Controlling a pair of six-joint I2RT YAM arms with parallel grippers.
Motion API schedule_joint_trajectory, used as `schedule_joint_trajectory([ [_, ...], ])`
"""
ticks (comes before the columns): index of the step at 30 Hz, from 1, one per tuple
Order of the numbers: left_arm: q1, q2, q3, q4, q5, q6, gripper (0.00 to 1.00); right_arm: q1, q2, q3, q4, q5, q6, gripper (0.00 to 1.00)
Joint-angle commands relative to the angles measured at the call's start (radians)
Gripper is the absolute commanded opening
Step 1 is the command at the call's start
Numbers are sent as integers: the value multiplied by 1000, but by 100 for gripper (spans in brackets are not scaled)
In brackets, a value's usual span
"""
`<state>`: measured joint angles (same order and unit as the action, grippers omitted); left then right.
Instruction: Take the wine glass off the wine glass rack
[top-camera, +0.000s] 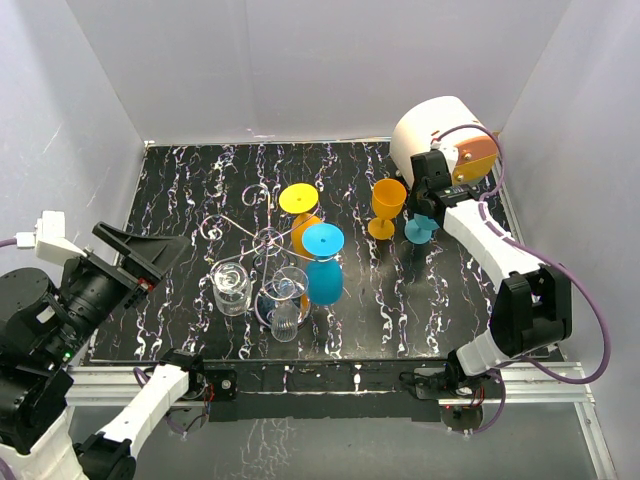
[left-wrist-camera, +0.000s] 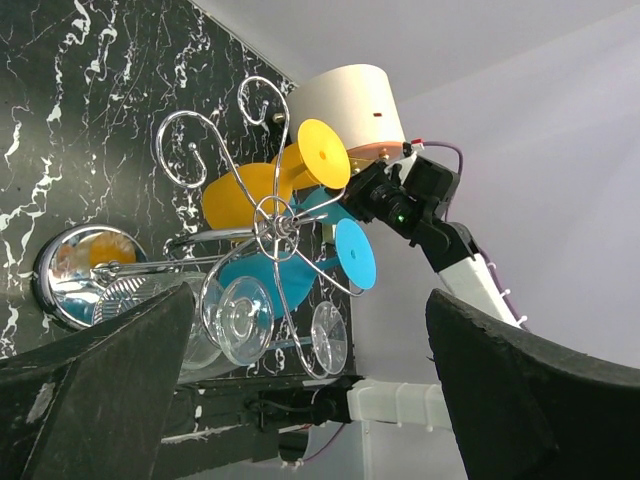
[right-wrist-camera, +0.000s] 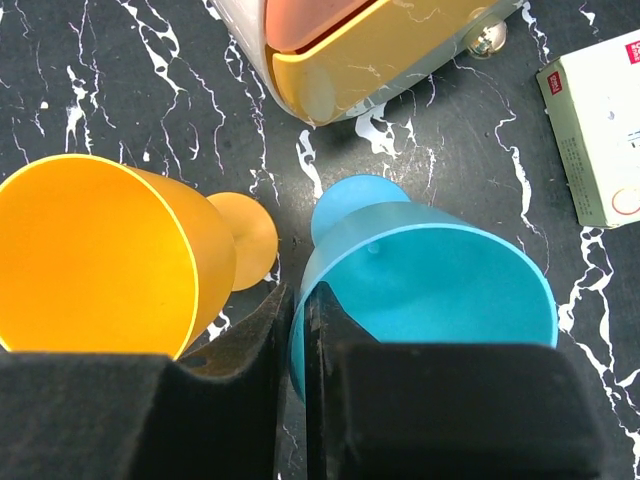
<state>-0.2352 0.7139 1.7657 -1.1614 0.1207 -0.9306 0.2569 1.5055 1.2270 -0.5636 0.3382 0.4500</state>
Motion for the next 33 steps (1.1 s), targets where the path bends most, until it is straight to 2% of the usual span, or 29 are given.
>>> schedule_joint_trajectory([
  [1, -11, 20, 2, -6, 21, 27, 99, -5, 4, 9, 49, 3, -9, 12],
  [12, -15, 13, -28, 8, 53, 18, 99, -6, -56, 131, -55, -13, -44, 48],
  [22, -21, 44, -32, -21, 162, 98, 99, -5, -303, 150, -138, -90, -26, 85],
  [30, -21, 114, 76, -140, 248, 225, 98, 19, -485, 82, -142, -504, 70, 88],
  [33, -22, 103, 56, -150, 295, 195, 89, 26, -497, 72, -163, -637, 118, 88],
])
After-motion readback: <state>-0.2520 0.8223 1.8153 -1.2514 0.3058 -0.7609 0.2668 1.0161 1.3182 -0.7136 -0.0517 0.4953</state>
